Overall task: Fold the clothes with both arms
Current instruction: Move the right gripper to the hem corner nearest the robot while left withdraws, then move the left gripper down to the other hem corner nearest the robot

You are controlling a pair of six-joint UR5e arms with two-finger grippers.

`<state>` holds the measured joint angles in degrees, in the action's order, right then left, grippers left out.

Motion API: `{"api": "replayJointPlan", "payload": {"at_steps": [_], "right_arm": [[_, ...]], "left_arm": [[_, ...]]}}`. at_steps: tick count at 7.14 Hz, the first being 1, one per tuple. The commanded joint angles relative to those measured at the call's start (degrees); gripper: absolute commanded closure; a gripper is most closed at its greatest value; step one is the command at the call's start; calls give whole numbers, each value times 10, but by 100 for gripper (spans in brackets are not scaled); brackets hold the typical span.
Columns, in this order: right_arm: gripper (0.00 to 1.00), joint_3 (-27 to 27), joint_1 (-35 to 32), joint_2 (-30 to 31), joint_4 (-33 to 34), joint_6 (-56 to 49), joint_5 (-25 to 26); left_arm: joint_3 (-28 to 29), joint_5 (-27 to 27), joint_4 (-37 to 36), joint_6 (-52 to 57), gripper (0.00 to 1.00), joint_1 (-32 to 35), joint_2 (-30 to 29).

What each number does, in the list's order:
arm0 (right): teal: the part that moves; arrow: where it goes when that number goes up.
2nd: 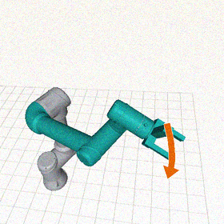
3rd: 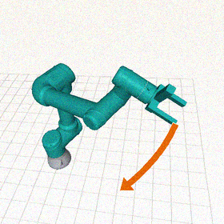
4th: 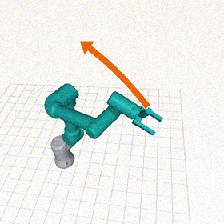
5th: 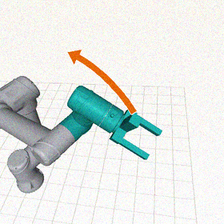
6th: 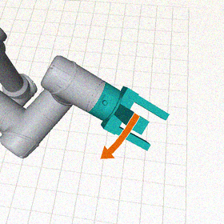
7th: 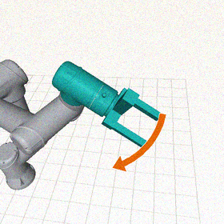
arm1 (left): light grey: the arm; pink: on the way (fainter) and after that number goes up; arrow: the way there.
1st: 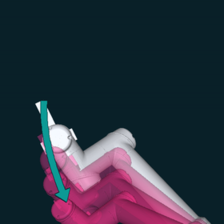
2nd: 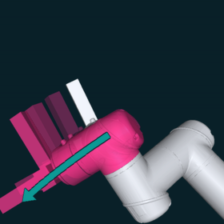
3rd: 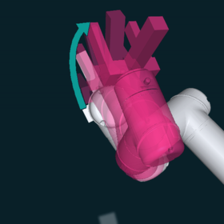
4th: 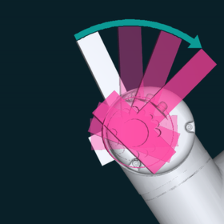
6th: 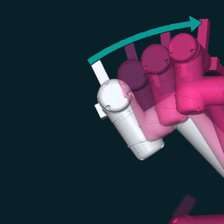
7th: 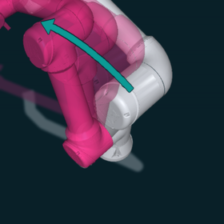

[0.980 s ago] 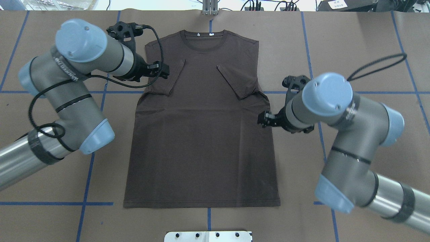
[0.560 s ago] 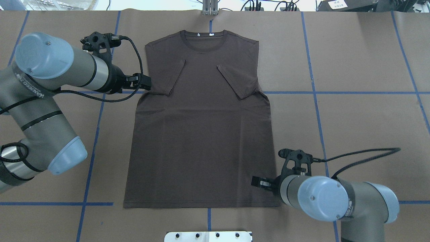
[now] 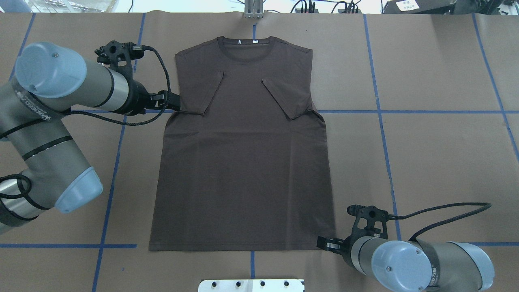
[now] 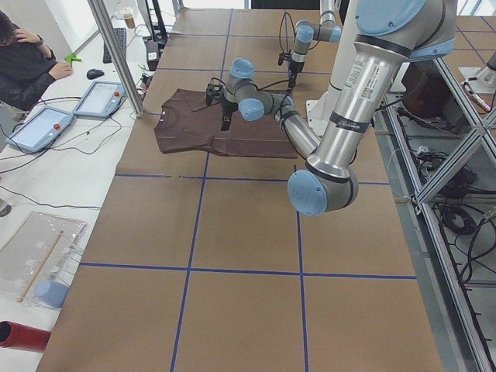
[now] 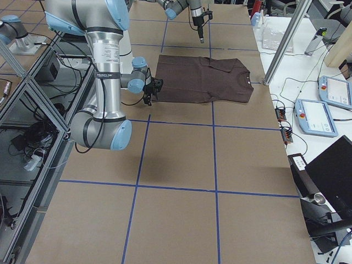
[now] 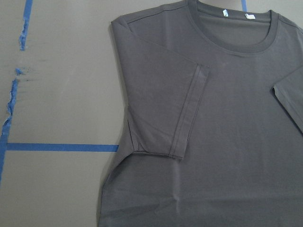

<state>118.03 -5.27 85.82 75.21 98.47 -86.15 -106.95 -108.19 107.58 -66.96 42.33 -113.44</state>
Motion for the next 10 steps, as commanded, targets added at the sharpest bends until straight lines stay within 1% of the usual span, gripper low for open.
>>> {"api": "replayJointPlan", "payload": {"at_steps": [1,3,6,7,8,9,10], "right_arm": [[13,12,0,-5,-1,1,-14],[18,11,2,-5,1,1,-14],[18,2,4,-7,6,1,-16],[23,0,4,-7,6,1,-19],[34,2,4,-7,6,1,-19],[62,3,3,-7,6,1,-19],[75,3,0,-7,6,0,-19]], "left_arm": [[2,1,0,1,0,-1,1],[7,1,1,1,0,0,1],[10,2,2,1,0,-1,1],[10,2,2,1,0,-1,1],[10,2,2,1,0,-1,1],[10,3,2,1,0,0,1],[10,4,2,2,0,0,2]]}}
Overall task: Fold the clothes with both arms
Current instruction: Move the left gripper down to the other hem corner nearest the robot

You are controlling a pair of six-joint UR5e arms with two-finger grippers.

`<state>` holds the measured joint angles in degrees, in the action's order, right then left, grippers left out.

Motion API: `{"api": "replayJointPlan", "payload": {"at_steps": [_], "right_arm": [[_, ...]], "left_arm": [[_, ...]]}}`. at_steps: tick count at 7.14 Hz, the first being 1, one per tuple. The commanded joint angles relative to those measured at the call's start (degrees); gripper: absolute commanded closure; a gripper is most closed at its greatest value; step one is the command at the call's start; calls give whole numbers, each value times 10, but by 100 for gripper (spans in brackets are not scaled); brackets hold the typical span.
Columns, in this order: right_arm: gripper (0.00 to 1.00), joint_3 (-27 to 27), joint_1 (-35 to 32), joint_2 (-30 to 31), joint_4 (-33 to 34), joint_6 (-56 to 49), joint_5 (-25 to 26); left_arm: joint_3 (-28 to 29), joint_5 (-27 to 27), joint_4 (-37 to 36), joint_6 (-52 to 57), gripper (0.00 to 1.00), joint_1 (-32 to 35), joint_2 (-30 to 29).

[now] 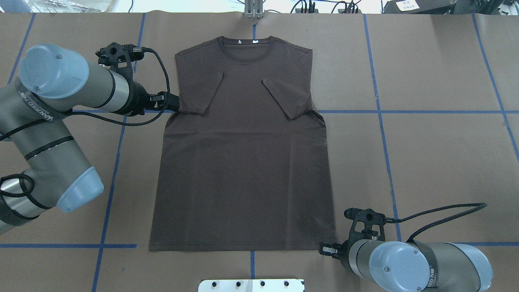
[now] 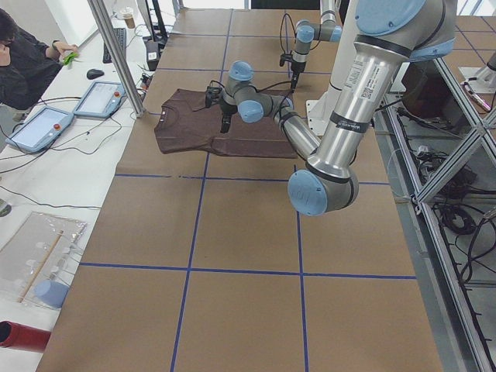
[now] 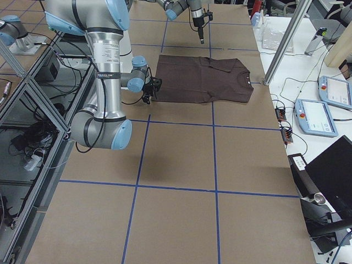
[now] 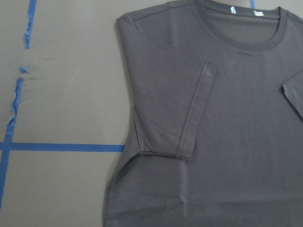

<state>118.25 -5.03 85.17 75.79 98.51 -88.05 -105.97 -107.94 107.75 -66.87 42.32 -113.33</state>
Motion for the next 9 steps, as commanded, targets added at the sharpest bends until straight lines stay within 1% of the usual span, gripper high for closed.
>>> {"api": "replayJointPlan", "payload": {"at_steps": [1,2,3,5,7,8,9], "right_arm": [[83,0,-3,0,0,-2,0],[93,0,-5,0,0,-2,0],[100,0,-5,0,1,-2,0],[100,3,-5,0,0,-3,-5],[100,25,-13,1,0,0,0],[100,33,-15,1,0,2,3],[100,35,-20,0,0,1,2]], "left_arm": [[-3,1,0,1,0,0,8],[-9,0,1,1,0,0,20],[-9,0,1,1,0,0,21],[-9,0,1,1,0,0,20],[-11,-2,0,-11,0,0,19],[-18,-6,0,-66,0,-4,23],[-43,-3,-1,-122,0,-41,31]]}}
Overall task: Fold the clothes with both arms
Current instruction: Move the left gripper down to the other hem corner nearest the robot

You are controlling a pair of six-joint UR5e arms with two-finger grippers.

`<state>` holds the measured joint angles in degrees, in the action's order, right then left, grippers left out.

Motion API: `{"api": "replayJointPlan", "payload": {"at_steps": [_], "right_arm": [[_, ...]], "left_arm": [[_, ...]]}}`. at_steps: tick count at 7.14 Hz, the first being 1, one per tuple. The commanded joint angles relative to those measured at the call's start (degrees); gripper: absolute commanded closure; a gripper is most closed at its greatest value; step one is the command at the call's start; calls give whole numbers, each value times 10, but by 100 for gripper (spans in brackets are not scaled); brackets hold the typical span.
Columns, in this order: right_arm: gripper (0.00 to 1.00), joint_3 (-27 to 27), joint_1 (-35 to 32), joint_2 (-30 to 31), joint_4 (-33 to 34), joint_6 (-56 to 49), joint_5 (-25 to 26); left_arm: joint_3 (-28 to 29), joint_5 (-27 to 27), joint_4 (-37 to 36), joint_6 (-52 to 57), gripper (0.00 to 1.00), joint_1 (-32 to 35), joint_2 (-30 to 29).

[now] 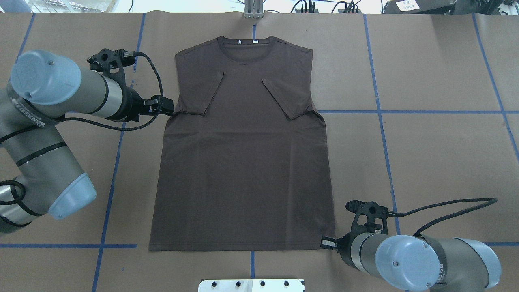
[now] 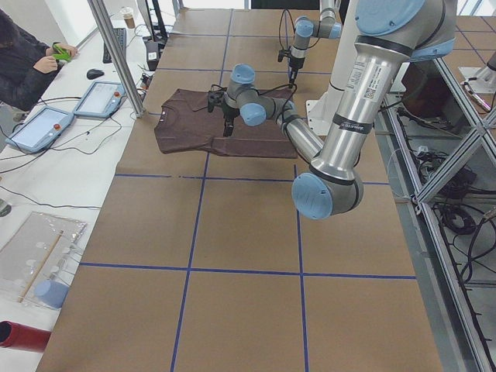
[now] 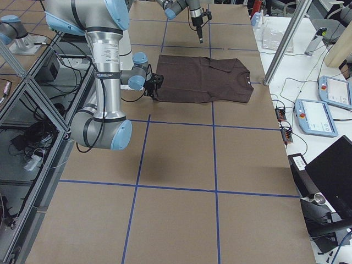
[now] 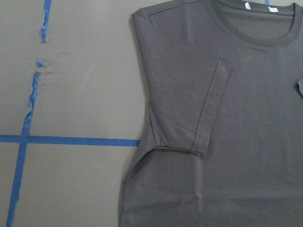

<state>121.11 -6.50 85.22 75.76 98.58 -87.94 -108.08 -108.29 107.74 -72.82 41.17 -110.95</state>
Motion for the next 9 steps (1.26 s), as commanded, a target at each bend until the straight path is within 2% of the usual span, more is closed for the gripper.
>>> {"api": "replayJointPlan", "payload": {"at_steps": [1,2,3,4,6,9], "right_arm": [[100,6,-12,-1,-1,0,-2],[100,6,-16,-1,-4,0,-4],[100,10,-19,-1,-6,-1,-6],[100,23,-22,-1,-6,-1,-7],[100,28,-25,-14,-6,-1,-7],[100,29,-26,-19,-6,-2,-7]], "left_arm": [[-40,5,0,-119,0,-61,24],[-86,36,1,-223,0,-110,56],[-146,89,-1,-271,0,-179,119],[-172,139,-3,-317,0,-228,159],[-159,198,-67,-374,3,-301,156],[-111,212,-68,-413,4,-351,155]]}}
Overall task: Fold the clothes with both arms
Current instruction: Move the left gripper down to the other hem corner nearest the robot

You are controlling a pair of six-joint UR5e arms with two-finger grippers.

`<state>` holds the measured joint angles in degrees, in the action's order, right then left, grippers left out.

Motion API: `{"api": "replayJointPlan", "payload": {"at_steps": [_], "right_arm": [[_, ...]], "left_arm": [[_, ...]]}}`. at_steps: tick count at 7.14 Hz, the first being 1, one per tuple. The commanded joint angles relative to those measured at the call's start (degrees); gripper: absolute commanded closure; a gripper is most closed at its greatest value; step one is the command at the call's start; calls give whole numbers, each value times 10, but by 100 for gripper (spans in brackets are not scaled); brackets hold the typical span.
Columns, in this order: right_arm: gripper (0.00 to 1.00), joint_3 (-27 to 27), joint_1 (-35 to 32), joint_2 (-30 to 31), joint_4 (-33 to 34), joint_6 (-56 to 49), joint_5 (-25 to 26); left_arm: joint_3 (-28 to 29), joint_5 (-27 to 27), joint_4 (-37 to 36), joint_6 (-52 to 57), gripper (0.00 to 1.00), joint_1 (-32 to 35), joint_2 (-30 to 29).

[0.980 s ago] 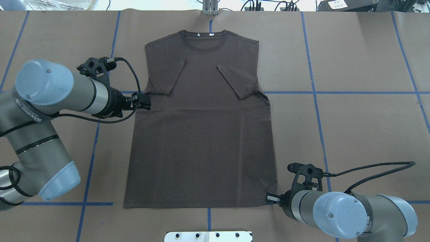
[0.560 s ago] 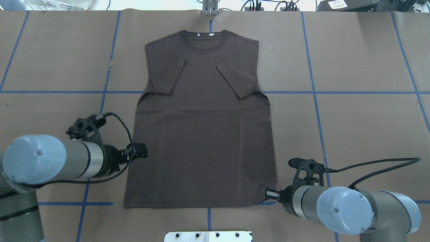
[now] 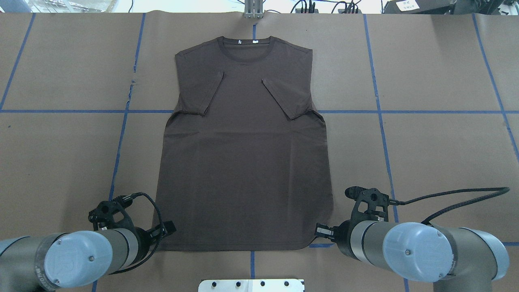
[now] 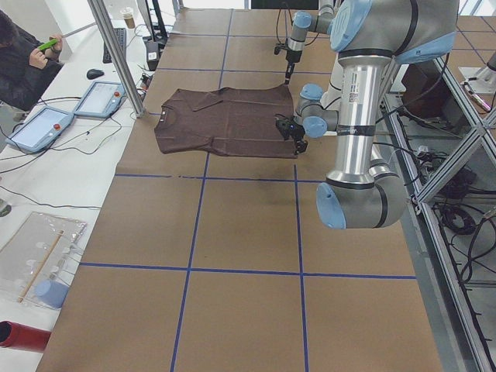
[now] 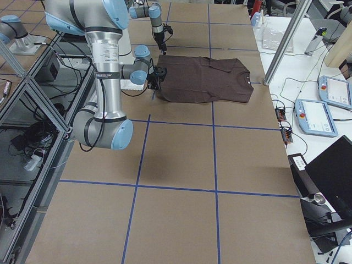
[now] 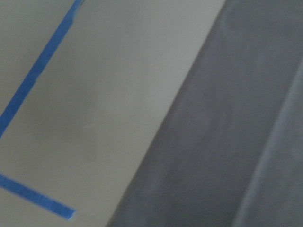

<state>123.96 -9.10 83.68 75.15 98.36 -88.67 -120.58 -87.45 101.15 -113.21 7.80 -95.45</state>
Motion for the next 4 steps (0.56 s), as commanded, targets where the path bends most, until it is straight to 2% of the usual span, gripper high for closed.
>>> {"api": "replayJointPlan", "payload": {"at_steps": [1,4], "right_arm": [[100,1,0,-4,0,0,0],[100,1,0,-4,0,0,0]], "left_arm": [[15,3,-2,-15,4,-20,0],[17,3,-3,-16,9,-24,0]]}}
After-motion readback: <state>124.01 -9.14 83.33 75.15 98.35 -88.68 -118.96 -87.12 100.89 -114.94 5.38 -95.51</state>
